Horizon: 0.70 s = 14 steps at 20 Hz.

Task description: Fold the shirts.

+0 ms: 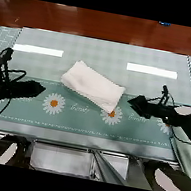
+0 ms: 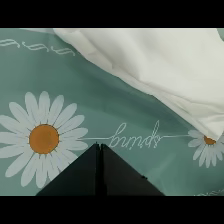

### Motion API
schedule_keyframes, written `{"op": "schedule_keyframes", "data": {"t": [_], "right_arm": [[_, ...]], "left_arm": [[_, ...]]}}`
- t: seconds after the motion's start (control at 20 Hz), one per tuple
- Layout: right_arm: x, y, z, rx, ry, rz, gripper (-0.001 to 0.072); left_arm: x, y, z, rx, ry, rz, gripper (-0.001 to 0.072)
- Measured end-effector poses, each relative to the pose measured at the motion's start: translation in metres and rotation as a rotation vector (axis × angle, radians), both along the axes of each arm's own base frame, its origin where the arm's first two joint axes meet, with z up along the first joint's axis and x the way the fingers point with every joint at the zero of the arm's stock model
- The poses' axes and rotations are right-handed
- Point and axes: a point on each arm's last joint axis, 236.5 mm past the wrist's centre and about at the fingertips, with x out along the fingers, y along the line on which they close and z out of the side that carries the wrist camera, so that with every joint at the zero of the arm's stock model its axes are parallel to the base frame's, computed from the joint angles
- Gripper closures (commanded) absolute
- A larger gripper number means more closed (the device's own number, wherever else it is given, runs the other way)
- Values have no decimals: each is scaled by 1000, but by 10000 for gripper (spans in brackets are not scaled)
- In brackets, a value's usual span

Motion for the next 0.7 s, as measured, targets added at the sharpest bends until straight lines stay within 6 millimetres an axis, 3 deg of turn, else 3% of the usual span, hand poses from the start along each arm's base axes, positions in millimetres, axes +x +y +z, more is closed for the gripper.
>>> {"op": "schedule_keyframes", "data": {"t": [0.3, 0.35, 0.4, 0.45, 0.6, 0.7], "right_arm": [[23, 58, -16, 93, 36, 116, 312], [26, 67, -18, 98, 39, 137, 353], [30, 76, -19, 106, 39, 158, 469], [34, 86, -18, 114, 39, 179, 669], [43, 111, -3, 131, -9, 263, 684], [55, 126, 22, 135, -80, 331, 684]], "left_arm": [[-1, -3, -11, -7, 36, -4, 691], [-2, -3, -12, -7, 39, -5, 691], [-1, -3, -13, -7, 41, -5, 691], [-2, -3, -13, -7, 42, -5, 691], [-2, -3, -14, -7, 45, -5, 691], [-1, -3, -14, -7, 45, -4, 691]]}}
